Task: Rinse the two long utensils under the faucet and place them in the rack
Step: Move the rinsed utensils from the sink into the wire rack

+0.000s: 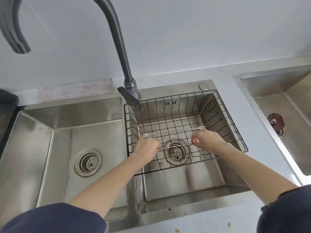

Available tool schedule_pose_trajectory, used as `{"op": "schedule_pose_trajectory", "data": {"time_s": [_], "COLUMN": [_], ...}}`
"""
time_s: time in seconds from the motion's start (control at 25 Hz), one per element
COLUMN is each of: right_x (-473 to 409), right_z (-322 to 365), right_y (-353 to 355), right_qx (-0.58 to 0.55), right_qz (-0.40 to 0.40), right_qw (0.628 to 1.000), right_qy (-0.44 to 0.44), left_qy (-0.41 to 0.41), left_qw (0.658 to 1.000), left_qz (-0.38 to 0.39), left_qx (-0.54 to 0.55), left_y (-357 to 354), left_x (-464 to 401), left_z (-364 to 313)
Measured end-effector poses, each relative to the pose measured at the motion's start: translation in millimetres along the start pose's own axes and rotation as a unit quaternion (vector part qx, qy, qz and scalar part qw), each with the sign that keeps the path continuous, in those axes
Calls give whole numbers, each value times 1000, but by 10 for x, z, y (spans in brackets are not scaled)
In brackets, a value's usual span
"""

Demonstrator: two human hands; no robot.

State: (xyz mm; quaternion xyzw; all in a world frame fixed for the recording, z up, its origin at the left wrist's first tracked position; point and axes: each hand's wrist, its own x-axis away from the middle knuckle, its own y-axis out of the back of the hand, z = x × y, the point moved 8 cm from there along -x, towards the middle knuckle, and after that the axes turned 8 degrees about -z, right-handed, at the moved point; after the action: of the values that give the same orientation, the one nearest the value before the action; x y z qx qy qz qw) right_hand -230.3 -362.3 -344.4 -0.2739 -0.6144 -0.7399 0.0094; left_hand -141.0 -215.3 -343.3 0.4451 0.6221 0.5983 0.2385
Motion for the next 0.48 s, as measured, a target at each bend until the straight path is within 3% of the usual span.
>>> {"op": "schedule_pose_trajectory", "data": {"time_s": [0.28,0.48], "right_x": [-34,-85], "right_z": [-47,-70], "right_y": [-111,-63], "right_qx": [-11,-24], "right_qz": [9,-42], "right_qw": [1000,999], "right_qy": [-10,-24], "left_qy": [13,27], "left_qw": [999,999], "left_qz": [32,21], "left_qx": [10,20], "left_y": [-205,-245], "left_x": [-59,-80], "left_z": [22,77]}}
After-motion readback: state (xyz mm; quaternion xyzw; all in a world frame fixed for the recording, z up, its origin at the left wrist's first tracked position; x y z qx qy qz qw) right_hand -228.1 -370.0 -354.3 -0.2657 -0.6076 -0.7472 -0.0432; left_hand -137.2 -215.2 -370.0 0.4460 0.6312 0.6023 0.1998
